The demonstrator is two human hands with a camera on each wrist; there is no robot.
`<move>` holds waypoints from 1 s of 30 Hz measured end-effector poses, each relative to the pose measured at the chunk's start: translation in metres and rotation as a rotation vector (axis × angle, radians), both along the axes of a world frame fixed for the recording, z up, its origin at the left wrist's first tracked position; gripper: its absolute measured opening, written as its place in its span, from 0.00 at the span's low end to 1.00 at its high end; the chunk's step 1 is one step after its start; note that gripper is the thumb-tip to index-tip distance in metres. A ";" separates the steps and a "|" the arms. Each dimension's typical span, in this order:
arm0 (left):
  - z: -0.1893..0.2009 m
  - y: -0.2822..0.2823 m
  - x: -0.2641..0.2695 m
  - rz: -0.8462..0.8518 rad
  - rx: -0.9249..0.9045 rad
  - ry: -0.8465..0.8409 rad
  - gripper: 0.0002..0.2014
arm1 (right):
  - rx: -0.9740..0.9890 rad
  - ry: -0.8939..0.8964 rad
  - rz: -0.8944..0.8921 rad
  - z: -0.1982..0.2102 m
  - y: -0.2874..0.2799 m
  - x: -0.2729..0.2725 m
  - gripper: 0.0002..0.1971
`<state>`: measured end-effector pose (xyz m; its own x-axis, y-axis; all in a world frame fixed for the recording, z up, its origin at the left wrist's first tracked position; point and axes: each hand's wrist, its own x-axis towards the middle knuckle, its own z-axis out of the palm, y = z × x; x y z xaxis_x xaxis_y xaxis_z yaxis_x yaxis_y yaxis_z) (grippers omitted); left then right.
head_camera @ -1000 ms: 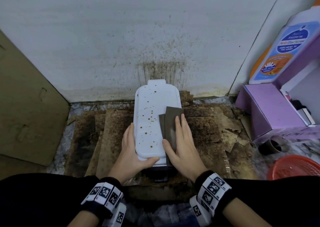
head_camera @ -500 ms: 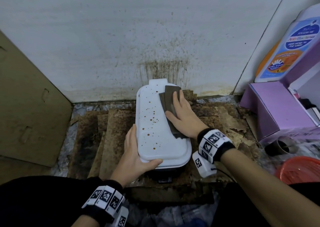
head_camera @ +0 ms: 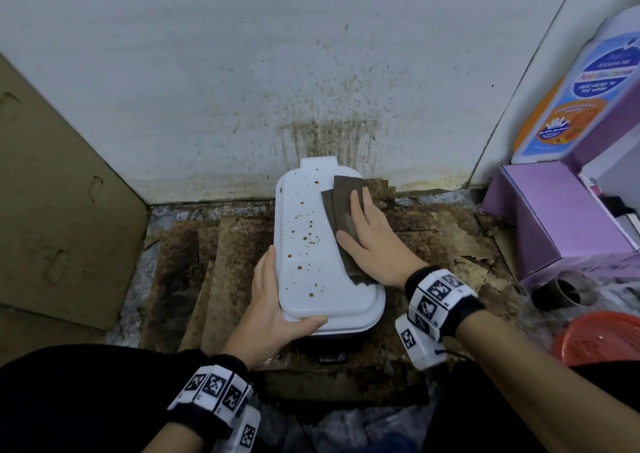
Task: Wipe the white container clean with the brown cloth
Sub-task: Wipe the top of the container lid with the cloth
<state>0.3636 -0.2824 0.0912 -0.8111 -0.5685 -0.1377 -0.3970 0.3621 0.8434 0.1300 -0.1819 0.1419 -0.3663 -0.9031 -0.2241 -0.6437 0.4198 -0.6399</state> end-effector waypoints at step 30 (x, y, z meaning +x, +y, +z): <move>-0.002 -0.004 0.000 0.011 0.025 0.027 0.71 | 0.085 0.028 0.072 0.009 -0.037 -0.032 0.40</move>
